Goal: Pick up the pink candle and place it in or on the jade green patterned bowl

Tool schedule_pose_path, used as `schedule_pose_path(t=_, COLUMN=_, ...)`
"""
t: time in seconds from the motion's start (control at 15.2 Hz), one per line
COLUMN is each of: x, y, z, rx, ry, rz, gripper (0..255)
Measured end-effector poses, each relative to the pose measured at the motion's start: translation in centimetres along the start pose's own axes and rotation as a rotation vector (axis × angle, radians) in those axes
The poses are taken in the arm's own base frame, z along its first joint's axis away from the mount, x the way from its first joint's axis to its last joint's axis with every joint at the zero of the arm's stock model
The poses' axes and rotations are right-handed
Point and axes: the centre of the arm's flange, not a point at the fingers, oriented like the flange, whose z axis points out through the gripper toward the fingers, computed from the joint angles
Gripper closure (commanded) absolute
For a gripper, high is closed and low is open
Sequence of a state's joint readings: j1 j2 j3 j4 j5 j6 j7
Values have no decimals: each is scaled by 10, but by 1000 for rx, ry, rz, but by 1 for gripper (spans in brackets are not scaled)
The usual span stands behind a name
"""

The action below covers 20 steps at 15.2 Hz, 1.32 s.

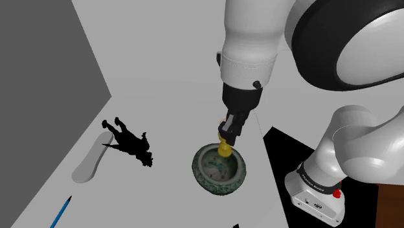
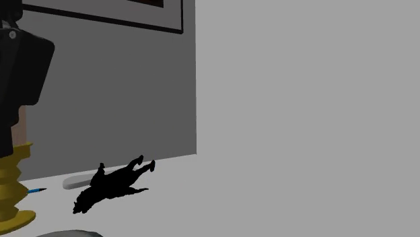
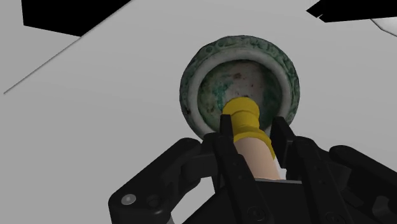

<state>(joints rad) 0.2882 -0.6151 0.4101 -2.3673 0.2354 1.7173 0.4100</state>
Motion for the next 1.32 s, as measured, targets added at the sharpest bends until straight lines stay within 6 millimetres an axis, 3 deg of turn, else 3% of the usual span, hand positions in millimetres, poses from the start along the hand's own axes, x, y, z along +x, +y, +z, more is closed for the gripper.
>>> schedule_pose_path(t=0.73, x=4, y=-1, z=58, rx=0, ry=0, rz=0, gripper=255)
schedule_pose_path(t=1.19, x=5, y=-1, z=64, rx=0, ry=0, rz=0, gripper=255)
schedule_pose_path(t=1.25, x=5, y=-1, z=64, rx=0, ry=0, rz=0, gripper=0)
schedule_pose_path(t=1.32, x=5, y=-1, z=64, rx=0, ry=0, rz=0, gripper=0)
